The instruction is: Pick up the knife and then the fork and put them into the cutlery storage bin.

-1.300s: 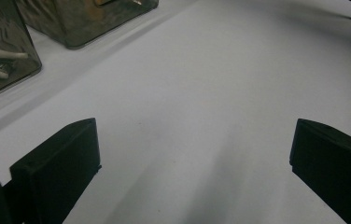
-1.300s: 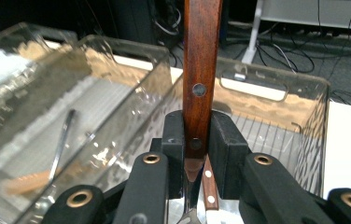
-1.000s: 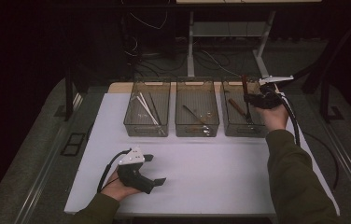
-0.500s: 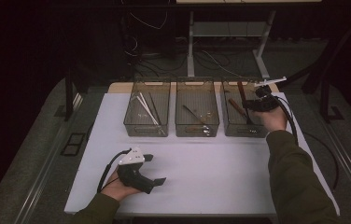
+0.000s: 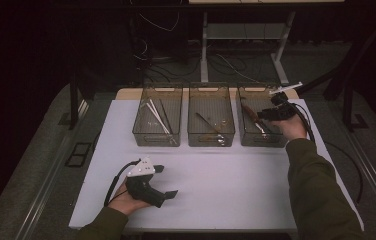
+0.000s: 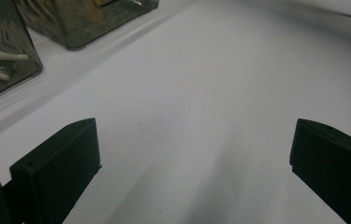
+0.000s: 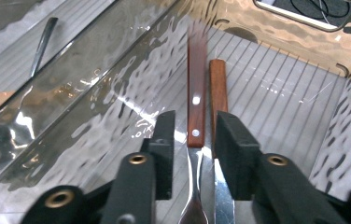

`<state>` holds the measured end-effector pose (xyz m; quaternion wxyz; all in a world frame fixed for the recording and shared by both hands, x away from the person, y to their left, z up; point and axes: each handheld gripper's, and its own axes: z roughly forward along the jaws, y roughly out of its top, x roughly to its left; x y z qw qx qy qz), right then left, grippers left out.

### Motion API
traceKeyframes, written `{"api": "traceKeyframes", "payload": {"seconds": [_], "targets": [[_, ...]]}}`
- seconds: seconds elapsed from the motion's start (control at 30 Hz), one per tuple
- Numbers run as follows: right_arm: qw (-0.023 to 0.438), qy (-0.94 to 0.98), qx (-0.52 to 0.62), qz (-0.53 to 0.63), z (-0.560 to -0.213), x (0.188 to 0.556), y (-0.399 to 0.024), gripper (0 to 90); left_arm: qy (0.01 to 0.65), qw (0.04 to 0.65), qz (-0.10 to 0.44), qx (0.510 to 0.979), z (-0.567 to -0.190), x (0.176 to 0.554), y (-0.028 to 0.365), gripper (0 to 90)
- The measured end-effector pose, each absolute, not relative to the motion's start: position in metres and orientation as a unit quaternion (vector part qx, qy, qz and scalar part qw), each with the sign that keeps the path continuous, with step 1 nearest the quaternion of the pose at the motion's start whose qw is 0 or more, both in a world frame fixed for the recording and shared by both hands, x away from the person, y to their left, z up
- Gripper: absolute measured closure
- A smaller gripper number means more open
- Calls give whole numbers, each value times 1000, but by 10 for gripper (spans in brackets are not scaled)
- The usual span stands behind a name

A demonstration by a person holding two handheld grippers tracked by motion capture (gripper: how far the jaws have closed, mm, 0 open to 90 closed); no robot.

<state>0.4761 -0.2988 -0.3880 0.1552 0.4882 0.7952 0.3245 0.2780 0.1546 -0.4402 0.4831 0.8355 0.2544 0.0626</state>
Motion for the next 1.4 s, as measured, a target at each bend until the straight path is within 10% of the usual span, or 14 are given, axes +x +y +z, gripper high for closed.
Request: {"api": "traceKeyframes", "payload": {"seconds": [0.63, 1.4], "targets": [[153, 800, 458, 357, -377, 451, -303, 246, 258, 479, 68, 837, -440, 286, 156, 2], [134, 775, 392, 477, -388, 351, -302, 166, 260, 476, 70, 837, -439, 286, 159, 3]]}}
